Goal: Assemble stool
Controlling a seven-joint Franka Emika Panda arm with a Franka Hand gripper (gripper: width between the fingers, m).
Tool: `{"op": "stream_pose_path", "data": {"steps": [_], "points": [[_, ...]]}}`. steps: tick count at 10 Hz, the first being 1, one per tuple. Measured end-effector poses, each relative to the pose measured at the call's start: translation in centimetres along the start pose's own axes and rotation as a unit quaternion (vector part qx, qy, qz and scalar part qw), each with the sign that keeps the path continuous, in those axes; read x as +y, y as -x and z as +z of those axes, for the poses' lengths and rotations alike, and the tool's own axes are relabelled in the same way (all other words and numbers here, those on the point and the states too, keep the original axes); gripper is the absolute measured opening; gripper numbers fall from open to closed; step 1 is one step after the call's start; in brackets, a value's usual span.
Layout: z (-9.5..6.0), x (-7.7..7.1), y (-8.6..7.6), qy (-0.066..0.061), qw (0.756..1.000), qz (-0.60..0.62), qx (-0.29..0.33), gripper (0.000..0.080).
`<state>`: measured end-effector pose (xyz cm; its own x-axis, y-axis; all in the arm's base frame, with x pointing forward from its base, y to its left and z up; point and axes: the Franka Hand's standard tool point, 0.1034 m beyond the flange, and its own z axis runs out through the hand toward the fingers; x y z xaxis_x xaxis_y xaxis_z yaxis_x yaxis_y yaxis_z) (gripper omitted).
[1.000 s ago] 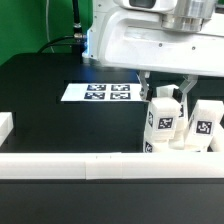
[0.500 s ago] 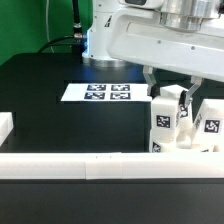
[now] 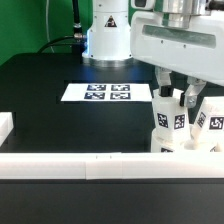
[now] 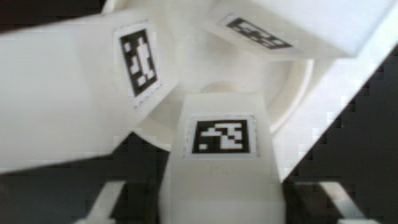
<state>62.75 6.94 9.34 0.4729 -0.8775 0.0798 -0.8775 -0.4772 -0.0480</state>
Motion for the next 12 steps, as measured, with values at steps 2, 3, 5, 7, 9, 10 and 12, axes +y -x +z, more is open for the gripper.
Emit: {"op": "stream_pose_path", "data": {"steps": [2, 3, 5, 7, 9, 10, 12], "points": [[0.0, 0.0, 0.1, -0.001, 0.999, 0.054, -0.003, 0.0331], [-0.1, -0.2, 0.3, -0.004, 0.99, 0.138, -0.009, 0.0332], [0.1, -0.5, 0.3, -0.018, 0.961, 0.275, -0.018, 0.0332], [0.2, -0.6, 0.2, -0.025, 0.936, 0.35, -0.042, 0.0332], [0.2, -0.7, 0.3, -0.025, 0.921, 0.386, -0.048, 0.0332], [0.1, -0.7, 0.2, -0.024, 0.929, 0.365, -0.048, 0.0453], [-1.4, -0.8, -0.2, -0.024, 0.95, 0.305, -0.054, 0.0594]]}}
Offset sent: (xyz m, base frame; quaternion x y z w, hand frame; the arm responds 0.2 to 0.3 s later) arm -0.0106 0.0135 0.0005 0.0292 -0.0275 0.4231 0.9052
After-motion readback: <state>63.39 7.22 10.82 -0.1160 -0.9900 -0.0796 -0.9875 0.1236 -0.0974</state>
